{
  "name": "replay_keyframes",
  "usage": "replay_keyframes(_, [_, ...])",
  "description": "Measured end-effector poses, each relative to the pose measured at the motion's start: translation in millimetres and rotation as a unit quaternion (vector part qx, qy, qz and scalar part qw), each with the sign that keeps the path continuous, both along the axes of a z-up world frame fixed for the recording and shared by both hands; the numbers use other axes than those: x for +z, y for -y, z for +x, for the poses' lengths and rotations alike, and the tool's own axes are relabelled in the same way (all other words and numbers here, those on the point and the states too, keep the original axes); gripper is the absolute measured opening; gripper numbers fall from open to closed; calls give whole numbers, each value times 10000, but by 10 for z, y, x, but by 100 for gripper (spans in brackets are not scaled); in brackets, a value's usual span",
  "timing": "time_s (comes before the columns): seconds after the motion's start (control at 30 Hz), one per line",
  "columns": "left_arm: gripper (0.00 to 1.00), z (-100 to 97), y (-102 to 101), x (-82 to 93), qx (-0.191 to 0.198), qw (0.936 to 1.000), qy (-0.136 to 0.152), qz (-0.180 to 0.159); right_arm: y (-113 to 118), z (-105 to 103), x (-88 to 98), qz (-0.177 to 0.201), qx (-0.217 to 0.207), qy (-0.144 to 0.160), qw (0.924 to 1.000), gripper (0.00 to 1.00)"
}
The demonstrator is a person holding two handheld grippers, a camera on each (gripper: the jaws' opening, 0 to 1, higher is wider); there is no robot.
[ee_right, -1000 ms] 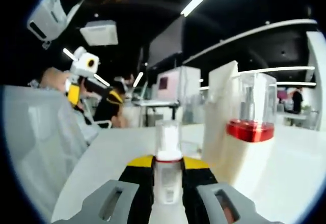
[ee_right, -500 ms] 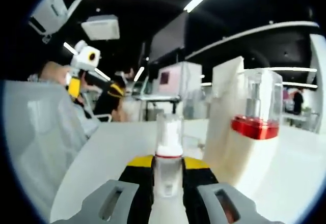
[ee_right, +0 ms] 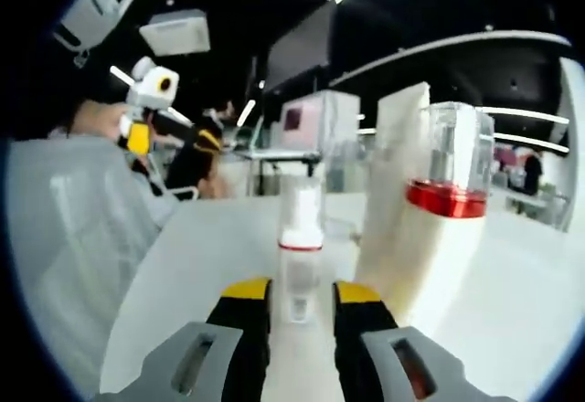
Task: Arrange the skincare products in the storage area until every visible bottle or jar stands upright without overlapping.
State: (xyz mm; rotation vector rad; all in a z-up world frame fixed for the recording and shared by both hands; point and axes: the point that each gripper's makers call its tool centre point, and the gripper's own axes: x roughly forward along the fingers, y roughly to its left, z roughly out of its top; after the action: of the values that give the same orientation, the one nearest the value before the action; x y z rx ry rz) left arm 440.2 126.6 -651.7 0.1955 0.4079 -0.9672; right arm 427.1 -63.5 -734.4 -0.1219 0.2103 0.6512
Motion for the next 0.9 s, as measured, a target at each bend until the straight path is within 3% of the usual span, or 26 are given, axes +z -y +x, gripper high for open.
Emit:
replay_keyframes(0.17, [89, 42, -37, 32, 135, 9999, 98, -19, 179, -171, 60, -52, -327, -314, 9990, 23])
replay_keyframes(0.47, [88, 108, -111, 12, 399, 9992, -8, -51, 262, -397, 438, 119, -696, -572, 9959, 29])
replay_keyframes(0.6, [88, 128, -140, -23, 496, 9987, -73, 4, 281, -452, 702, 333, -872, -509, 9943, 33])
replay_keyframes(0.9, [87, 125, -161, -92, 611, 9978, -237, 137, 223, -574, 1078, 539, -1083, -477, 9915, 45])
